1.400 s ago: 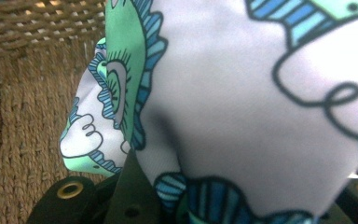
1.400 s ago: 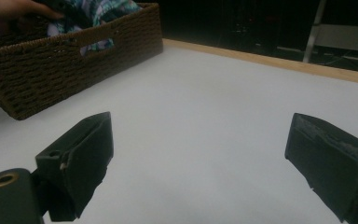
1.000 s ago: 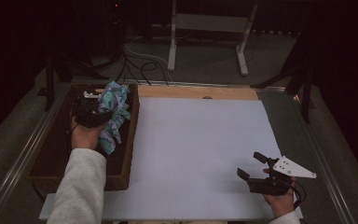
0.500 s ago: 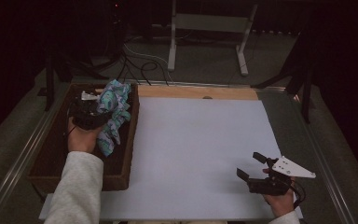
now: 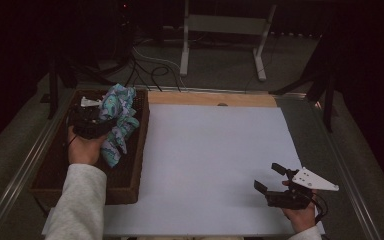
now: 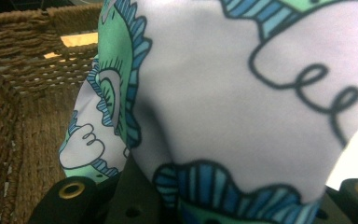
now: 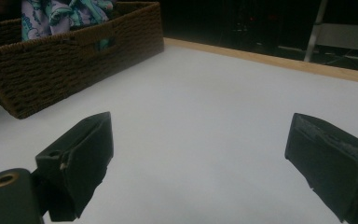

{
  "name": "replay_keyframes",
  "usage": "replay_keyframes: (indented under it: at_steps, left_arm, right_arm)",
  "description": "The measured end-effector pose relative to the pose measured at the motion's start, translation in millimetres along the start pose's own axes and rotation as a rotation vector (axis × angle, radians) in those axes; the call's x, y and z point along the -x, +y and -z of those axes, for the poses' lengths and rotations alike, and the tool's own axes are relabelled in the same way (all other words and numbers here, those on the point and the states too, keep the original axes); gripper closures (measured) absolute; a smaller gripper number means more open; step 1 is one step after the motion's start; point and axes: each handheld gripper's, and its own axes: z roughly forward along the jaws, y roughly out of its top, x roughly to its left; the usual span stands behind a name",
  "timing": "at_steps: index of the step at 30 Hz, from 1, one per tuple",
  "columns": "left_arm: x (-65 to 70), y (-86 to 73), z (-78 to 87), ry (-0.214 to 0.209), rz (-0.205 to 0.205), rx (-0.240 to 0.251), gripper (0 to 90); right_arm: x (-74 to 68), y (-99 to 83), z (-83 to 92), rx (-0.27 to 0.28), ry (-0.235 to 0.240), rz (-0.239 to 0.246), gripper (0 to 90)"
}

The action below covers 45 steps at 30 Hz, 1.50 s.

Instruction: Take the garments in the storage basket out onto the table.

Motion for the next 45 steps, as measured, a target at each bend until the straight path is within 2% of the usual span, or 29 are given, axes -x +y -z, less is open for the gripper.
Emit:
replay_keyframes:
  at_steps: [9,21,32,38,45]
  left_arm:
    - [3.7,1.1,7.0,-0.032,-0.016,0.038,73.0]
    - [13.6,4.0,12.3,-0.051,-0.052,0.046,72.8]
    - [29.2,9.6,19.1,-0.098,-0.081,0.082,72.6]
    - [36.7,12.1,20.2,-0.125,-0.105,0.080,72.8]
    - [44.4,13.7,19.9,-0.166,-0.103,0.093,72.8]
  right_arm:
    - [0.0,0.0,0.1,0.000,-0.001,0.000,7.7]
    - [0.1,-0.1,-0.2,-0.002,0.001,0.002,7.7]
    - [-0.1,0.0,-0.1,-0.002,0.001,0.002,7.7]
    - [0.0,-0.1,-0.3,-0.003,0.001,0.004,7.7]
    - [0.0,-0.1,-0.4,-0.004,0.002,0.004,7.7]
